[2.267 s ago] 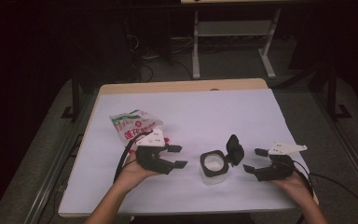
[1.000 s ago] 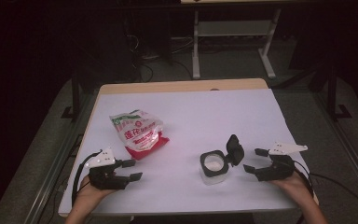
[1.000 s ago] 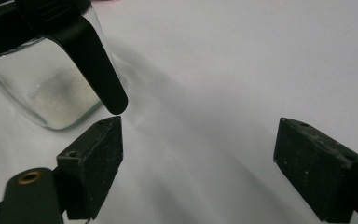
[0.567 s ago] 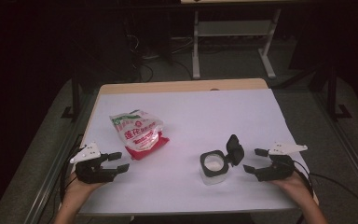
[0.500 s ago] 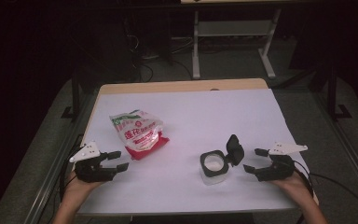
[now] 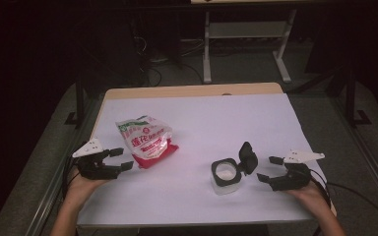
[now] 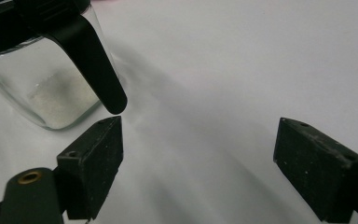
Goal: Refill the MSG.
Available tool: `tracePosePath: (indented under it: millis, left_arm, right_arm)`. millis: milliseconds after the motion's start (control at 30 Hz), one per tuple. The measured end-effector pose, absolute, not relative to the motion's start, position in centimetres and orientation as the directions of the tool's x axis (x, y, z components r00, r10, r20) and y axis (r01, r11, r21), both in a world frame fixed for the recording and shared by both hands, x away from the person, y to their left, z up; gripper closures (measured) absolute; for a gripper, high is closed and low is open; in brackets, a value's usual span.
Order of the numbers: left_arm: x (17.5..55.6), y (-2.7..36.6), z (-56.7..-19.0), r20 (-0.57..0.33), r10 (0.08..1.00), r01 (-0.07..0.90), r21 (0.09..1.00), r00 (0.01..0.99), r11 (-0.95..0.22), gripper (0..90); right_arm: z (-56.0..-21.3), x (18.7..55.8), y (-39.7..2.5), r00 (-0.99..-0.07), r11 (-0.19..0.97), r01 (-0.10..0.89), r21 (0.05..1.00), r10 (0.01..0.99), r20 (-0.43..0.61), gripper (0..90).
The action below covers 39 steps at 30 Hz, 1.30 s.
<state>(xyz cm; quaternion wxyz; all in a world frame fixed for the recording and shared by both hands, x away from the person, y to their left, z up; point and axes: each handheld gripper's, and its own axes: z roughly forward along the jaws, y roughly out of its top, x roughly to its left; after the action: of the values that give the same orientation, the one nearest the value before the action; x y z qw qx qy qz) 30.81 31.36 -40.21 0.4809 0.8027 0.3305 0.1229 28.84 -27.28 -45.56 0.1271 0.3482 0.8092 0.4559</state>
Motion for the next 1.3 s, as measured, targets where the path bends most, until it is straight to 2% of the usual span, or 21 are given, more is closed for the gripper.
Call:
tracePosePath:
  millis: [433, 533, 733, 800, 967, 1300]
  left_arm:
    - [33.2, 29.7, -41.1, -0.157, 0.641, 0.409, 0.873, 0.752, -0.266, 23.9]
    - [33.6, 28.8, -40.4, -0.124, 0.644, 0.399, 0.866, 0.755, -0.300, 24.0]
    - [34.6, 27.8, -40.7, -0.129, 0.648, 0.399, 0.870, 0.751, -0.289, 24.4]
    - [34.6, 27.3, -41.0, -0.111, 0.648, 0.391, 0.868, 0.754, -0.306, 27.1]
    - [34.5, 27.5, -41.3, -0.110, 0.650, 0.377, 0.881, 0.752, -0.286, 41.2]
    - [34.2, 27.8, -41.1, -0.111, 0.626, 0.368, 0.881, 0.772, -0.298, 48.4]
  right_arm:
    - [-45.6, 28.8, -27.3, -0.725, 0.343, 0.449, 0.825, 0.680, 0.111, 15.3]
    - [-45.6, 28.9, -27.3, -0.724, 0.341, 0.450, 0.826, 0.681, 0.113, 15.3]
    - [-45.6, 28.8, -27.3, -0.725, 0.342, 0.447, 0.827, 0.679, 0.111, 15.3]
    - [-45.6, 28.9, -27.3, -0.727, 0.343, 0.448, 0.826, 0.678, 0.112, 15.3]
    - [-45.6, 28.8, -27.2, -0.729, 0.350, 0.441, 0.826, 0.677, 0.102, 15.3]
    - [-45.6, 28.8, -27.1, -0.730, 0.357, 0.444, 0.822, 0.676, 0.101, 15.3]
